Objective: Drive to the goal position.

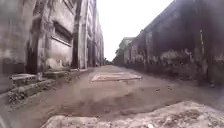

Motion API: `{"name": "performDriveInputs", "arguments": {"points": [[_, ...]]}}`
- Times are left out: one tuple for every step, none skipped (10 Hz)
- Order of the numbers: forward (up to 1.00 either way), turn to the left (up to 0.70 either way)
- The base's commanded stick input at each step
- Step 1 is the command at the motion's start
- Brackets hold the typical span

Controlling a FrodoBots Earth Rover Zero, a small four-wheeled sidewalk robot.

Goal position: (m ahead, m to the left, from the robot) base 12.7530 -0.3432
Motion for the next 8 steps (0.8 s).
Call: {"name": "performDriveInputs", "arguments": {"points": [[0.85,0.00],[0.85,0.00],[0.85,0.00],[0.85,0.00],[0.85,0.00],[0.85,0.00],[0.85,0.00],[0.85,0.00]]}}
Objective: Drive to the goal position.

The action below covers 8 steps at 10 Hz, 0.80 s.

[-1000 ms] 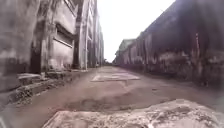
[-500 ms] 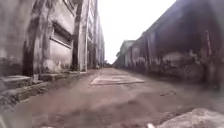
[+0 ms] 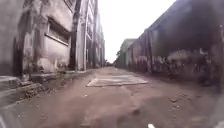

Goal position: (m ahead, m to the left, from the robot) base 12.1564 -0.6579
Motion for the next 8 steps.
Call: {"name": "performDriveInputs", "arguments": {"points": [[0.85,0.00],[0.85,0.00],[0.85,0.00],[0.85,0.00],[0.85,0.00],[0.85,0.00],[0.85,0.00],[0.85,0.00]]}}
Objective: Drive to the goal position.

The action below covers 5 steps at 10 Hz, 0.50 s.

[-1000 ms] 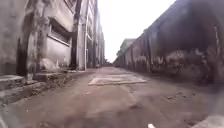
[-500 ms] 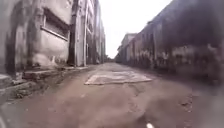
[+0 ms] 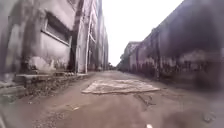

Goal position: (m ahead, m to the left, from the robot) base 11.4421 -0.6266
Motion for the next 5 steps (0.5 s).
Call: {"name": "performDriveInputs", "arguments": {"points": [[0.85,0.00],[0.85,0.00],[0.85,0.00],[0.85,0.00],[0.85,0.00]]}}
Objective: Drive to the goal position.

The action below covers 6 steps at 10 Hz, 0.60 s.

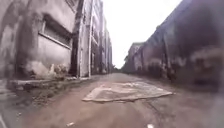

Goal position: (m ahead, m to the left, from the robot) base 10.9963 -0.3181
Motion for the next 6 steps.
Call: {"name": "performDriveInputs", "arguments": {"points": [[0.85,0.00],[0.85,0.00],[0.85,0.00],[0.85,0.00],[0.85,-0.13],[0.85,-0.34]]}}
